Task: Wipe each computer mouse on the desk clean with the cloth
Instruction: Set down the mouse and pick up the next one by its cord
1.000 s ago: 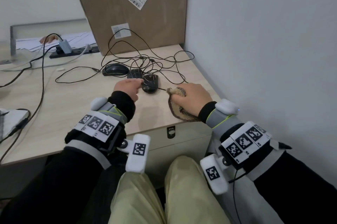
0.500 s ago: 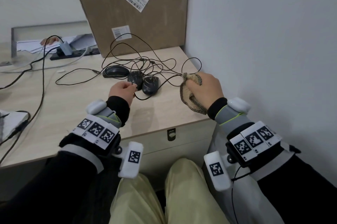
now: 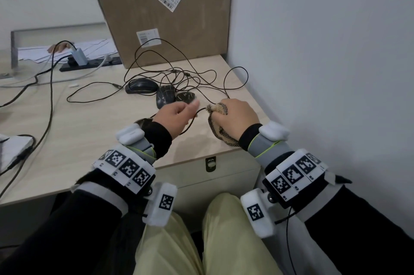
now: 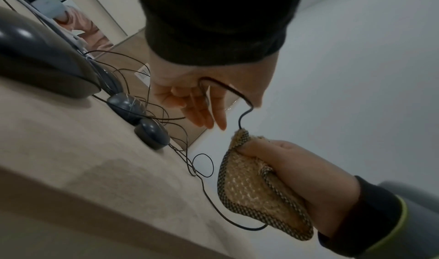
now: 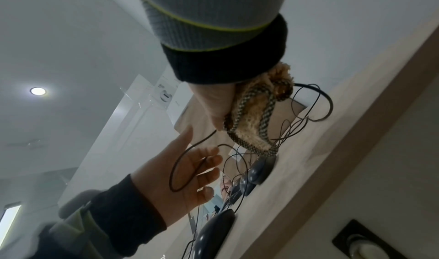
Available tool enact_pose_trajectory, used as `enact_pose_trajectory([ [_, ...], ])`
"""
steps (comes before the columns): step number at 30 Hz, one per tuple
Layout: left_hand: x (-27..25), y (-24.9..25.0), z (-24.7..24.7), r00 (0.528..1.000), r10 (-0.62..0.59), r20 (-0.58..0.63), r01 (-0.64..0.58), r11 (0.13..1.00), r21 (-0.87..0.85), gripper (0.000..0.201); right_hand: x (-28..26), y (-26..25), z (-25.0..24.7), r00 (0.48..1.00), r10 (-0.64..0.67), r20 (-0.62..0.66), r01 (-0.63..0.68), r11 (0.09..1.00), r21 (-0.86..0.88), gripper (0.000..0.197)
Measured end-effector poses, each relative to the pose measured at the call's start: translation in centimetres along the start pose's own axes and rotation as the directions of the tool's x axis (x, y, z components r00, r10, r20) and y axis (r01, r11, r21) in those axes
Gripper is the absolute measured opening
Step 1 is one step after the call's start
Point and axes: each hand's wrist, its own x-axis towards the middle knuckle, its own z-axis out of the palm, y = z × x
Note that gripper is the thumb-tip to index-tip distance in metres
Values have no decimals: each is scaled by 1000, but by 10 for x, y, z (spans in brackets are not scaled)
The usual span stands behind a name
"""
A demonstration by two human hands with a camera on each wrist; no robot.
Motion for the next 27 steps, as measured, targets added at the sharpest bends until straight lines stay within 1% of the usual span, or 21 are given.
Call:
enact_pose_trajectory([
  [2, -1, -3, 4, 994, -7, 107, 3, 999, 36, 36, -1, -7, 3, 1000, -19, -5, 19, 1000, -6, 32],
  [3, -2, -4, 5, 989, -4, 149, 0, 1000, 23, 33, -1, -10, 5, 1000, -26, -9, 26, 1000, 3, 32],
  [4, -2, -5, 5, 986, 3, 168, -2, 1000, -3, 33, -1, -11, 6, 999, -30, -18, 30, 999, 15, 31],
  [6, -2, -7, 3, 990, 6, 143, 4, 998, -70, 39, -2, -10, 7, 999, -30, -37, 31, 999, 21, 27],
  [8, 1, -9, 0, 998, -21, 62, 30, 991, -133, 42, -3, -6, 6, 998, -32, -51, 32, 999, -2, 25],
  [10, 8, -13, -6, 992, -113, -64, 95, 965, -243, 43, -4, 0, 3, 996, -23, -81, 22, 1000, -11, 24],
  [12, 16, -20, -18, 957, -222, -184, 142, 918, -370, 44, -2, 10, -4, 991, 5, -134, -2, 1000, 25, 23],
  [13, 18, -24, -25, 936, -264, -232, 155, 902, -402, 44, 0, 15, -9, 987, 25, -158, -19, 999, 40, 22],
  [16, 25, -38, -46, 889, -309, -338, 172, 910, -378, 41, 5, 33, -21, 964, 93, -251, -68, 992, 105, 20],
  [18, 27, -46, -52, 870, -316, -379, 185, 921, -343, 36, 7, 38, -25, 942, 146, -301, -91, 978, 190, 22],
  [20, 29, -50, -51, 864, -288, -412, 184, 944, -274, 32, 8, 36, -24, 935, 167, -312, -89, 964, 249, 24],
  [23, 25, -43, -38, 883, -199, -426, 132, 974, -182, 26, 8, 26, -17, 942, 138, -307, -52, 961, 272, 21],
  [25, 18, -32, -27, 904, -101, -415, 61, 992, -109, 20, 7, 19, -13, 944, 114, -309, -23, 959, 281, 24],
  [27, 10, -21, -15, 932, 20, -361, -41, 998, -50, 14, 6, 13, -7, 951, 86, -297, -4, 964, 266, 24],
])
